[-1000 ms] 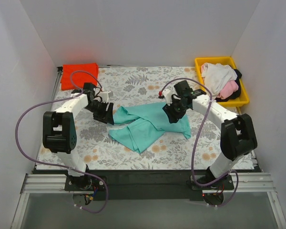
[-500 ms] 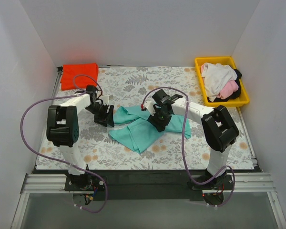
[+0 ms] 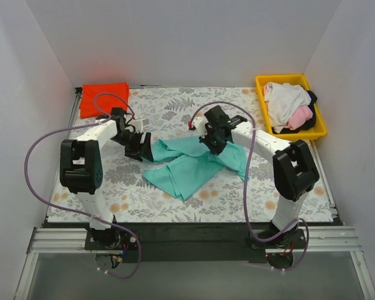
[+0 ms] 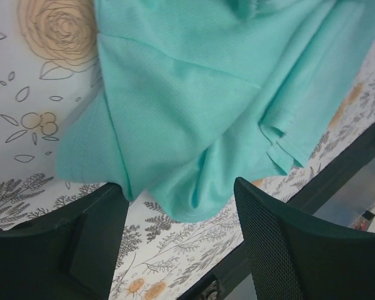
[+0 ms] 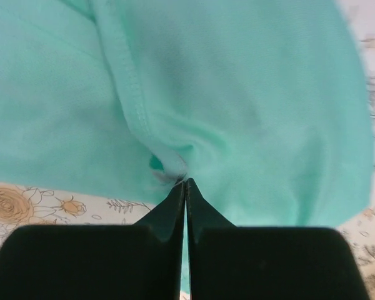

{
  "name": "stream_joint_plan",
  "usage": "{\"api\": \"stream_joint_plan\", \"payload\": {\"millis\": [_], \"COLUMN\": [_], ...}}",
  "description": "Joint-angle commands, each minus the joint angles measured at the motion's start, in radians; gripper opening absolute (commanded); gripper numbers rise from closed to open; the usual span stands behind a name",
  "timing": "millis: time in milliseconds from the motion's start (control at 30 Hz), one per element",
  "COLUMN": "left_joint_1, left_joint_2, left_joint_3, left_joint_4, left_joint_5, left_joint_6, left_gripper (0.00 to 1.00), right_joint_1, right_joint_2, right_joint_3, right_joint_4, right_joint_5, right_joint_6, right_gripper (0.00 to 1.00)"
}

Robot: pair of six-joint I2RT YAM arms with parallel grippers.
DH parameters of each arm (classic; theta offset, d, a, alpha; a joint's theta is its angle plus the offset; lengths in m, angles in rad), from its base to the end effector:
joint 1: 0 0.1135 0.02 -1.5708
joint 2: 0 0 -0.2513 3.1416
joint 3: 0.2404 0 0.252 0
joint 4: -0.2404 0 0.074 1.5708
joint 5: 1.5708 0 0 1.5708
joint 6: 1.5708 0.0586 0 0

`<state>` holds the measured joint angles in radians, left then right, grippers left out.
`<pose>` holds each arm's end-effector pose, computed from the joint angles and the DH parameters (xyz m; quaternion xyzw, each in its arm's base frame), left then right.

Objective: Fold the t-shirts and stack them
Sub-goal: Flatten the tshirt out

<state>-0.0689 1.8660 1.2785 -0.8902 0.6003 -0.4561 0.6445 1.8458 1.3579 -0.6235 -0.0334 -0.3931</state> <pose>0.3384 -0.0565 0.1464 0.1701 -0.9391 0.2968 0.0337 0.3117 0.2367 0.1748 -0.4860 0.8436 0.0447 0.2238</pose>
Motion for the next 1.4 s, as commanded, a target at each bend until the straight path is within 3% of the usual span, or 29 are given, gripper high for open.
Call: {"api": "stream_joint_plan", "payload": {"millis": [0,133,333,433,533,567,633,700,767,833,1033,1100,1133,1200,1233,1267,1367], "left_joint_1": [-0.002,-0.058,-0.161,-0.183,-0.195,-0.193,-0.166,-0.084,0.004,0.012,0.006,0.006,0.004,0.003,0.003,0.003,0.003], "left_joint_2": [-0.119,-0.166,-0.116,-0.082,-0.071,-0.074,-0.094,-0.108,-0.113,-0.149,-0.310,-0.349,-0.360,-0.364,-0.360,-0.354,-0.349], "left_joint_3": [-0.020,-0.099,-0.151,-0.157,-0.172,-0.174,-0.151,-0.030,0.135,0.173,-0.063,-0.138,-0.196,-0.229,-0.241,-0.249,-0.292], "left_joint_4": [-0.056,-0.061,0.072,0.096,0.096,0.102,0.103,0.053,-0.065,-0.163,-0.245,-0.224,-0.182,-0.161,-0.162,-0.153,-0.069], "left_joint_5": [0.101,0.061,-0.143,-0.175,-0.240,-0.279,-0.306,-0.289,-0.229,-0.237,-0.309,-0.338,-0.368,-0.375,-0.366,-0.366,-0.410], "left_joint_6": [0.094,0.140,0.082,0.063,0.079,0.074,0.083,0.114,0.164,0.283,0.491,0.510,0.502,0.493,0.487,0.469,0.430], "left_gripper": [0.67,0.71,0.71,0.67,0.31,0.00,0.00,0.00,0.00,0.00,0.00,0.00,0.00,0.06,0.09,0.16,0.18], "right_joint_1": [-0.130,-0.326,-0.402,-0.440,-0.477,-0.486,-0.490,-0.490,-0.496,-0.529,-0.586,-0.586,-0.586,-0.588,-0.583,-0.577,-0.511], "right_joint_2": [-0.147,-0.168,-0.148,-0.132,-0.137,-0.140,-0.151,-0.169,-0.183,-0.213,-0.267,-0.257,-0.249,-0.231,-0.224,-0.211,-0.188], "right_joint_3": [0.113,0.147,0.081,0.073,0.053,0.047,0.044,0.055,0.066,0.023,-0.291,-0.306,-0.262,-0.188,-0.137,-0.053,0.102], "right_joint_4": [0.025,0.004,-0.025,-0.057,-0.070,-0.074,-0.093,-0.116,-0.162,-0.177,-0.191,-0.196,-0.202,-0.223,-0.228,-0.240,-0.284], "right_joint_5": [-0.081,-0.138,-0.145,-0.125,-0.085,-0.079,-0.092,-0.105,-0.082,-0.051,0.064,0.064,0.061,-0.003,-0.032,-0.087,-0.224], "right_joint_6": [0.045,0.062,0.051,0.045,0.017,0.011,-0.010,-0.021,-0.064,-0.107,-0.300,-0.305,-0.294,-0.279,-0.259,-0.250,-0.222], "right_gripper": [0.01,0.01,0.01,0.01,0.01,0.01,0.01,0.01,0.01,0.01,0.01,0.01,0.08,0.33,0.51,0.57,0.58]}}
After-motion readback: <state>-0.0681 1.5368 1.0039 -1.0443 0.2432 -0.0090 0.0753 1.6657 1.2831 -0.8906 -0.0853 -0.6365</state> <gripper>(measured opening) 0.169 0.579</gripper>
